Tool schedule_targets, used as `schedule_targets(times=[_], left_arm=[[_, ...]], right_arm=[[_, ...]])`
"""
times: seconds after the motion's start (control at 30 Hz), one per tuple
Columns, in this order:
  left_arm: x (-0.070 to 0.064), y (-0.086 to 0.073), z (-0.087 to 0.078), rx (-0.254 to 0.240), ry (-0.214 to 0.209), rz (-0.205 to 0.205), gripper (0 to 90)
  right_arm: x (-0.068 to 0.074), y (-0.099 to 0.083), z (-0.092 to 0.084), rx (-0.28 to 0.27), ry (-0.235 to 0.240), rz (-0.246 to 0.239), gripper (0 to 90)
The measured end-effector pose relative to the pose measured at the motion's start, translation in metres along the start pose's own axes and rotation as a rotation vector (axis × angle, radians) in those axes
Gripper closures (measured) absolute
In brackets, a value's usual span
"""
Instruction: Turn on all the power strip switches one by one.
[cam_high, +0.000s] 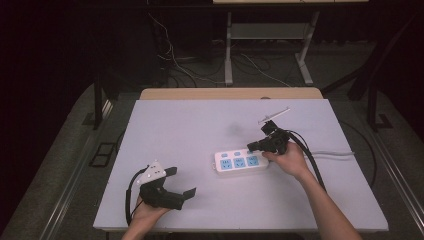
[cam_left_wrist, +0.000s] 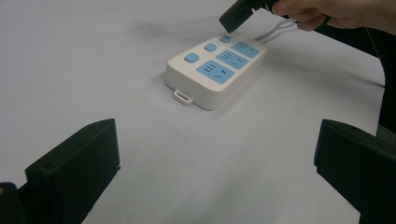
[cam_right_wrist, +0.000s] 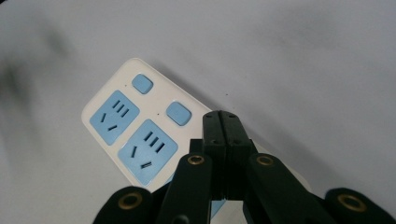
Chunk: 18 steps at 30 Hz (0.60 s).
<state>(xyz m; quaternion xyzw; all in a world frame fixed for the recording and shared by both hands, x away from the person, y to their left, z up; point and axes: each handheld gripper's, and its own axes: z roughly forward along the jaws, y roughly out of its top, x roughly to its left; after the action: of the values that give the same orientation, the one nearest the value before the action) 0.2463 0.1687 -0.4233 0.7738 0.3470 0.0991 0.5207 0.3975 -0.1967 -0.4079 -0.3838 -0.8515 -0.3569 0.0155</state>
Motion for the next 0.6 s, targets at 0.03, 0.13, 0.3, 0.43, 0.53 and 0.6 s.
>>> schedule_targets(times=[0.03, 0.13, 0.3, 0.43, 0.53, 0.6], left_arm=[[0.0, 0.0, -0.0001, 0.0, 0.0, 0.0, 0.0], [-0.0001, 0.0, 0.0, 0.0, 0.0, 0.001, 0.0], [0.0001, -0.0001, -0.0002, 0.0, 0.0, 0.001, 0.0], [0.0, 0.0, -0.0002, 0.0, 0.0, 0.001, 0.0], [-0.0005, 0.0, 0.0002, 0.002, -0.002, 0.002, 0.0], [-0.0008, 0.0, 0.0003, 0.003, -0.003, 0.005, 0.0]], right_arm=[[-0.0001, -0.0001, 0.0009, 0.003, -0.004, 0.0, 90.0], [-0.0011, -0.0006, 0.0037, 0.01, -0.007, -0.003, 90.0], [-0.0013, -0.0018, 0.0055, 0.021, -0.013, 0.0, 90.0], [-0.001, -0.0019, 0.0049, 0.029, -0.011, -0.005, 90.0], [0.0, -0.0022, 0.0051, 0.036, -0.013, -0.023, 90.0], [-0.0002, -0.0024, 0.0056, 0.037, -0.012, -0.026, 90.0]])
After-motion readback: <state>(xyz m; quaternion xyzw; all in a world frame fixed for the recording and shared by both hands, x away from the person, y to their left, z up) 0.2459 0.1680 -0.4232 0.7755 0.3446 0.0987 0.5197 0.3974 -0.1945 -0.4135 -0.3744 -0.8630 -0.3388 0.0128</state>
